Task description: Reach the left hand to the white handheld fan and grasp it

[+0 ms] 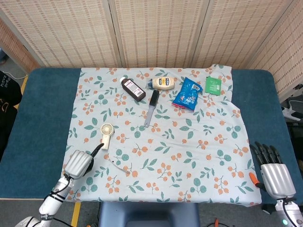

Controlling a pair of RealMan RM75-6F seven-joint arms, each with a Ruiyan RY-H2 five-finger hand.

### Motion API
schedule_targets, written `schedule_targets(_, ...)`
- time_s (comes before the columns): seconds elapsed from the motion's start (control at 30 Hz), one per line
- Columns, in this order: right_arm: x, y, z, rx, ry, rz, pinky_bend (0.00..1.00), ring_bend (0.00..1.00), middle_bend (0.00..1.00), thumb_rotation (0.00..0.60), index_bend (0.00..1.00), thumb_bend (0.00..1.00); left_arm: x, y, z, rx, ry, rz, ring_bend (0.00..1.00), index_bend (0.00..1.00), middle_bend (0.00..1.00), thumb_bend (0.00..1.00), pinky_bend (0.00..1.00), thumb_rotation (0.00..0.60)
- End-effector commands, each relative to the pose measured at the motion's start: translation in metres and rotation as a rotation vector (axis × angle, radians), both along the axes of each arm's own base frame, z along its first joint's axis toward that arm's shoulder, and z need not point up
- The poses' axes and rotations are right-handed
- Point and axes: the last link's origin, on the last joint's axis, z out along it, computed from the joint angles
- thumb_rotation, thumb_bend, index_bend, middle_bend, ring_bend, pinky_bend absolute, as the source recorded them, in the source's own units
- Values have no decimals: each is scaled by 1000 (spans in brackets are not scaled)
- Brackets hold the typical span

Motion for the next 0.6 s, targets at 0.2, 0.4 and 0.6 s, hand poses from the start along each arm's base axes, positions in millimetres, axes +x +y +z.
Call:
schedule_targets(0.2, 0, -2, 1, -4, 0, -10, 0, 0, 0, 600, 0, 214, 7, 21, -16, -3, 20, -6, 914, 74, 1000, 902, 1000, 600)
schedule_targets(0.4, 1, -1, 4, -7, -4, -8, 0, 0, 0, 600, 0, 213, 6, 28, -21, 1, 40, 1, 919, 74, 1000, 902, 1000, 600)
schedule_targets(0.6, 1, 0, 5, -8, -7, -8, 0, 0, 0, 600, 0, 213, 3, 31, -25, -9, 66, 5, 943, 73, 1000, 896, 1000, 600)
